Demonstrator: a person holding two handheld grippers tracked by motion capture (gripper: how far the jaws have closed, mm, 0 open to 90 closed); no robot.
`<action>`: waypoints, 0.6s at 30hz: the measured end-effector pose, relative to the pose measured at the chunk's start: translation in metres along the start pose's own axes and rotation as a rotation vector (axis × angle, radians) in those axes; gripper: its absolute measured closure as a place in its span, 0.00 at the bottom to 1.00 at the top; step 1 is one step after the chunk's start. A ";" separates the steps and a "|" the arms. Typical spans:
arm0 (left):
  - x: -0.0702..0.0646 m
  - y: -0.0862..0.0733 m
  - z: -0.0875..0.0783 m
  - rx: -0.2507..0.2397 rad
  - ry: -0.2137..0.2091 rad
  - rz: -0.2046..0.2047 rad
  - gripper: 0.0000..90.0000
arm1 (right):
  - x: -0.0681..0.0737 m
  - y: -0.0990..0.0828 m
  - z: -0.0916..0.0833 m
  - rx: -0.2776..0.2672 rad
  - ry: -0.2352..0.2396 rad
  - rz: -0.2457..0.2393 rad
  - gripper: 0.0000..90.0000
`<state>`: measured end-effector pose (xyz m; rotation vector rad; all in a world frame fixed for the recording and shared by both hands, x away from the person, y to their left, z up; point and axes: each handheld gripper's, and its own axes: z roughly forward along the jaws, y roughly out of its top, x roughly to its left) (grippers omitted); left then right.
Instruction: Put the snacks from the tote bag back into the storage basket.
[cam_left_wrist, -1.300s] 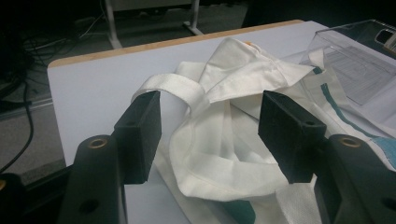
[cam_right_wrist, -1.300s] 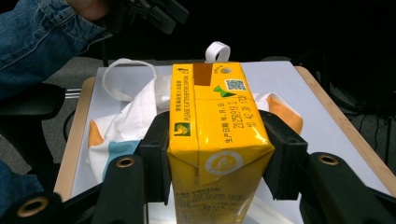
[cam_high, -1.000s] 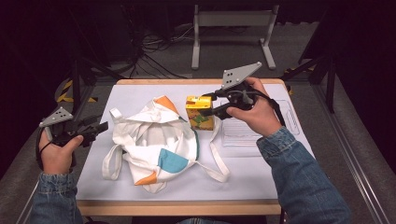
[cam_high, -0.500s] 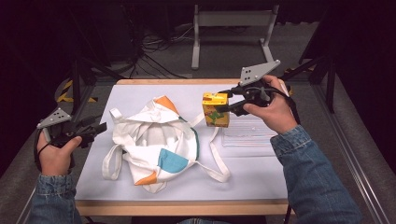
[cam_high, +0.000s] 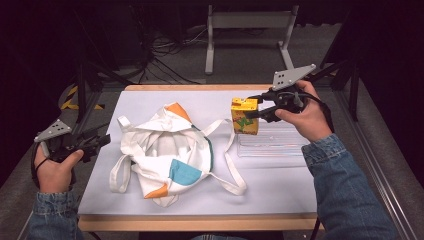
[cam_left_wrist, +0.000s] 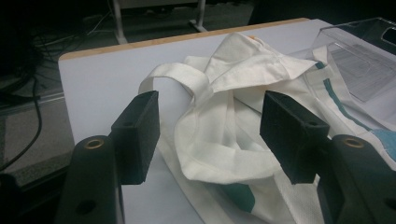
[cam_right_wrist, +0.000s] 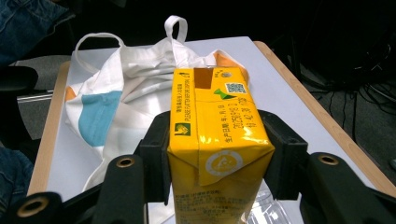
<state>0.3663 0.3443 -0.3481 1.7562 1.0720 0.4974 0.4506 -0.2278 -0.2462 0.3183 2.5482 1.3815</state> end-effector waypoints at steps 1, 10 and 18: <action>0.000 -0.001 -0.001 -0.001 0.002 -0.002 0.43 | -0.001 -0.001 -0.001 0.003 0.000 0.001 0.57; -0.001 -0.004 -0.004 0.008 0.011 -0.014 0.43 | -0.014 -0.020 -0.010 0.018 -0.025 0.011 0.57; 0.000 -0.008 -0.008 0.009 0.021 -0.020 0.43 | -0.025 -0.037 -0.010 0.027 -0.035 0.038 0.57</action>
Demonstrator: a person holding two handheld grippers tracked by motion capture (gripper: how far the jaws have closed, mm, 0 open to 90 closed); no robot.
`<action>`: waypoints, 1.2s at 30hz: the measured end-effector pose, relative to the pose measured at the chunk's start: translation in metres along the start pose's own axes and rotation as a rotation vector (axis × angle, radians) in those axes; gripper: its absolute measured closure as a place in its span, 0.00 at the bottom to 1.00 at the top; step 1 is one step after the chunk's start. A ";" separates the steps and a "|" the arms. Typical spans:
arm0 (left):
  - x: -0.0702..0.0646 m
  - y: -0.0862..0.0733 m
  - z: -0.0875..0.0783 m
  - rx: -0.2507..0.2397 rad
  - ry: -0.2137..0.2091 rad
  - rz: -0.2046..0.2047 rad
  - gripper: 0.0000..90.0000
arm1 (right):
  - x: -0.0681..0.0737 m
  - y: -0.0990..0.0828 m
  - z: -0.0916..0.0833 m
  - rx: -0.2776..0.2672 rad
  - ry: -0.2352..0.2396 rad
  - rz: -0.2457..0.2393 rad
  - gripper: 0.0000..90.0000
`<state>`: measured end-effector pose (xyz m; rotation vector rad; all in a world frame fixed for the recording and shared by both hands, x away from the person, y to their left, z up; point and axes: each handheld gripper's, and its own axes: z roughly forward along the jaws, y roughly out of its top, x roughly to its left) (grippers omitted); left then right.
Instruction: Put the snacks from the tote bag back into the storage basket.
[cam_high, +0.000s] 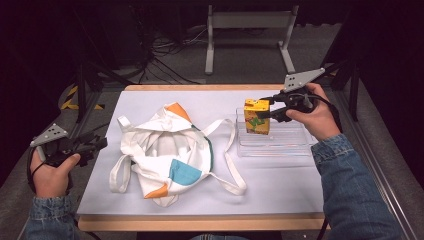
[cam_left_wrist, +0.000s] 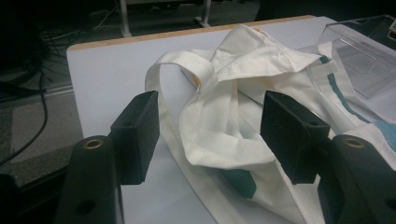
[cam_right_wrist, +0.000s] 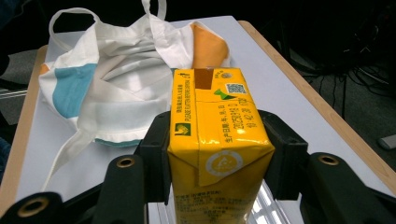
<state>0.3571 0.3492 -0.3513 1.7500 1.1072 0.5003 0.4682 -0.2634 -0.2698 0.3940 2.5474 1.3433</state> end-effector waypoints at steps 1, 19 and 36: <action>0.000 -0.001 -0.001 0.003 0.004 -0.007 0.43 | -0.003 -0.004 0.001 -0.001 -0.002 0.007 0.57; 0.000 -0.005 -0.007 0.006 0.020 -0.011 0.43 | -0.008 -0.032 0.019 0.006 0.036 0.000 0.57; 0.000 -0.004 -0.002 0.013 0.015 -0.008 0.43 | -0.007 -0.051 0.038 0.031 0.065 -0.004 0.57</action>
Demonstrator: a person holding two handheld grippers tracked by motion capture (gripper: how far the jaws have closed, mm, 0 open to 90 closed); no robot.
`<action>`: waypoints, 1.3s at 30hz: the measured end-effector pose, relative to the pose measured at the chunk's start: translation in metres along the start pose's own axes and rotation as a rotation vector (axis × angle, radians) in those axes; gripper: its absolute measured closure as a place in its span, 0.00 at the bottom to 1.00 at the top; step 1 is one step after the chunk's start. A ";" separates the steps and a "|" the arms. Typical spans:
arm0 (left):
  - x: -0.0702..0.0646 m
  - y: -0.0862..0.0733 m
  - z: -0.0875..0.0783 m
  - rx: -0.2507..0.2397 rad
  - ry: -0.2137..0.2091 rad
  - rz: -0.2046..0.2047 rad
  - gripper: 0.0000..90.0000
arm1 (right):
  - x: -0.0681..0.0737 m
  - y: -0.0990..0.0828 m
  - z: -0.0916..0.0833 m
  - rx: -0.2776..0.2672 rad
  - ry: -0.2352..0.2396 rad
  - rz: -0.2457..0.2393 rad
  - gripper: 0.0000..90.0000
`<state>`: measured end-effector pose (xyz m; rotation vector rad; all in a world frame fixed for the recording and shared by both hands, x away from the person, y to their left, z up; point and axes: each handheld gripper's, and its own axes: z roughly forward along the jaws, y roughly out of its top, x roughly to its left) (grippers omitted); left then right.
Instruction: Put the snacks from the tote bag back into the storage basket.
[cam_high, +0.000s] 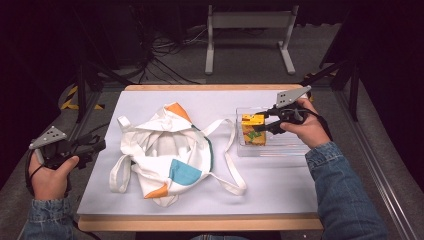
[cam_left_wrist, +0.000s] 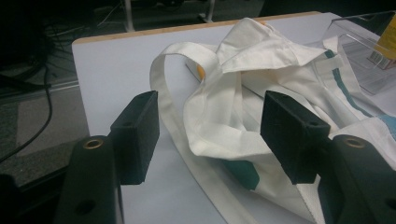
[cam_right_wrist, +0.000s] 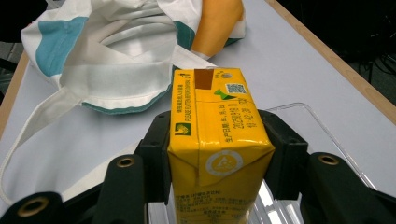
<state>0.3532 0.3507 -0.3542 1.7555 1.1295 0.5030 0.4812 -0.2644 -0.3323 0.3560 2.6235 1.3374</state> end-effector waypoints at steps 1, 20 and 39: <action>0.000 0.000 0.000 0.000 0.000 0.000 0.43 | 0.000 -0.001 0.001 0.000 0.003 0.000 0.57; 0.000 -0.001 0.001 0.006 -0.002 0.000 0.43 | -0.001 -0.015 0.017 0.041 0.041 -0.007 0.57; -0.002 0.002 0.005 0.007 -0.013 0.008 0.43 | 0.002 -0.020 0.016 0.062 0.062 -0.012 0.57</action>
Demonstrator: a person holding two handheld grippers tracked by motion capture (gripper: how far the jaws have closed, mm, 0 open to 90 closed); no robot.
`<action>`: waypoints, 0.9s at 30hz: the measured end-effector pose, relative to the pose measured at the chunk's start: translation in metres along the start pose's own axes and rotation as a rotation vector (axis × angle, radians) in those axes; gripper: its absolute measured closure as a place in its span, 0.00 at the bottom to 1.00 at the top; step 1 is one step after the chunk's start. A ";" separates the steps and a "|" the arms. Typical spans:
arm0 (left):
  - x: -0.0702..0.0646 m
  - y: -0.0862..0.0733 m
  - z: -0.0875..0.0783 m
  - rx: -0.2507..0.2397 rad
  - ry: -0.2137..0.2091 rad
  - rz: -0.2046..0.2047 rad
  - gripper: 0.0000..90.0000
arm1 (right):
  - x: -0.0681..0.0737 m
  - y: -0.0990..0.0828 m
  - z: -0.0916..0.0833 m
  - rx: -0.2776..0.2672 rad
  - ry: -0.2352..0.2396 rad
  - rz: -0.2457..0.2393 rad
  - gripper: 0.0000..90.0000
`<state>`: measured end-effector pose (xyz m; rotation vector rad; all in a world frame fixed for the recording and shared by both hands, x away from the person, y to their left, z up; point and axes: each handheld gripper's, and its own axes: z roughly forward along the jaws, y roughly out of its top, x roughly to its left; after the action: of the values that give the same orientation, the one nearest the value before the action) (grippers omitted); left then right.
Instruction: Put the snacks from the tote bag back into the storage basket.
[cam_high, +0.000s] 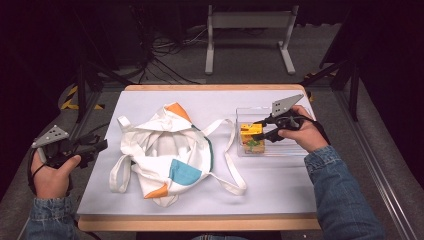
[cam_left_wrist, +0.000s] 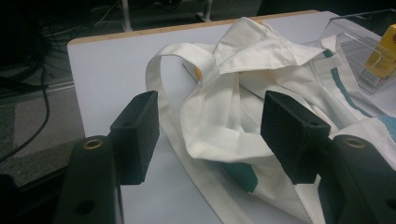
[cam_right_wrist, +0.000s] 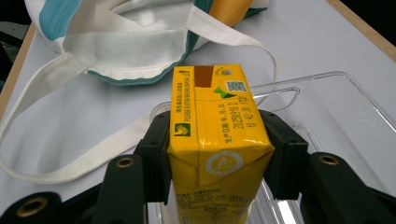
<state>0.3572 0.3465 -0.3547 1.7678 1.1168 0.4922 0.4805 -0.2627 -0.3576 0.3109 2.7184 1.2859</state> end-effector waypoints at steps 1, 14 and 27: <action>0.000 0.000 0.001 -0.001 -0.001 0.004 0.43 | 0.000 0.000 -0.001 0.007 0.000 -0.002 0.57; -0.002 0.005 0.010 0.002 -0.024 0.011 0.42 | 0.000 -0.009 -0.010 0.050 -0.001 0.009 0.56; -0.003 0.005 0.011 0.005 -0.025 0.015 0.42 | 0.001 -0.014 -0.021 0.096 -0.033 0.014 0.53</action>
<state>0.3665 0.3379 -0.3550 1.7831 1.0889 0.4749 0.4735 -0.2867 -0.3549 0.3583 2.7599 1.1448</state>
